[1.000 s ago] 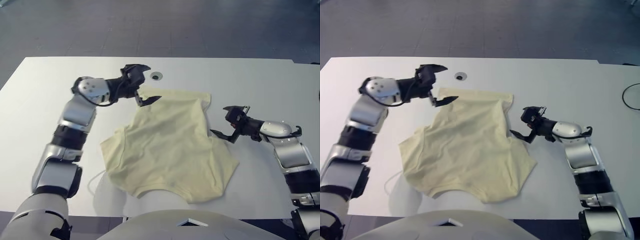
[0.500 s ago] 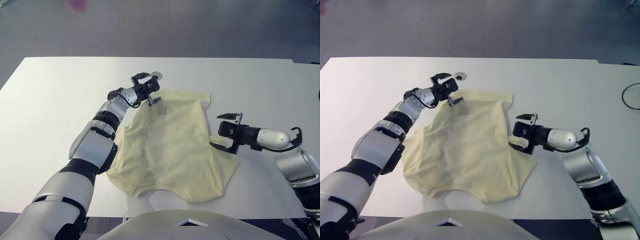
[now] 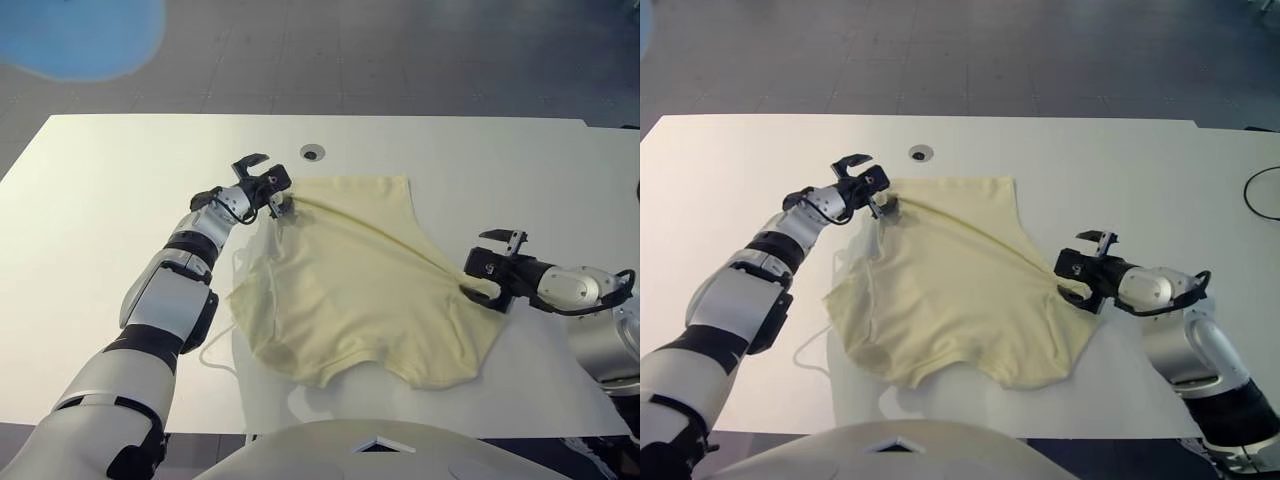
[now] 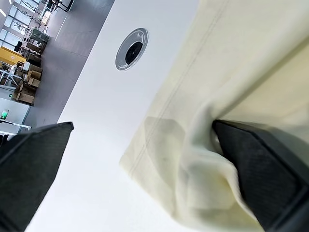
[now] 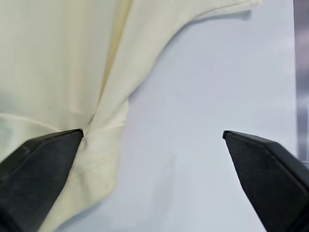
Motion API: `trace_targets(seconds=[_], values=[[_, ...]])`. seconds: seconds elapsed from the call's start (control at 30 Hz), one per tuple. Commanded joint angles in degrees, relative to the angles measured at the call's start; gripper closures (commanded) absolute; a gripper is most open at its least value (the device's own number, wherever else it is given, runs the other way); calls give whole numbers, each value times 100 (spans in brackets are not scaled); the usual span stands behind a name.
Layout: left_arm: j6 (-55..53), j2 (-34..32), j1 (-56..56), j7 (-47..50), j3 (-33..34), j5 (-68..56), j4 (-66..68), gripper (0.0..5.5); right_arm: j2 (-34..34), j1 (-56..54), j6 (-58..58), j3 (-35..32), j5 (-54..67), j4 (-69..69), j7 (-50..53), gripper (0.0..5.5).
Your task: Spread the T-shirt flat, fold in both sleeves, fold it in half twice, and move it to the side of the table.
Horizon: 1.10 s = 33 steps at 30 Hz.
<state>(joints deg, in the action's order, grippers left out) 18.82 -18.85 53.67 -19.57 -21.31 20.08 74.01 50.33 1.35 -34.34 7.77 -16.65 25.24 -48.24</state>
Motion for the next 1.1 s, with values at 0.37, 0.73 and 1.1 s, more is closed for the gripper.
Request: trace_targets(seconds=[0.37, 0.73, 1.1], values=[[1415, -642, 248, -928, 558, -351, -989, 12, -496, -2076, -693, -43, 781, -481, 41, 10], [-1154, -2525, -4098, -3583, 972, -2078, -7413, 12, -2377, -4351, 2178, 773, 170, -6057, 2033, 10], [-2347, -2857, -6225, -2881, 1971, -1731, -9604, 12, -3218, -5664, 3603, 707, -2, -9282, 3106, 10]])
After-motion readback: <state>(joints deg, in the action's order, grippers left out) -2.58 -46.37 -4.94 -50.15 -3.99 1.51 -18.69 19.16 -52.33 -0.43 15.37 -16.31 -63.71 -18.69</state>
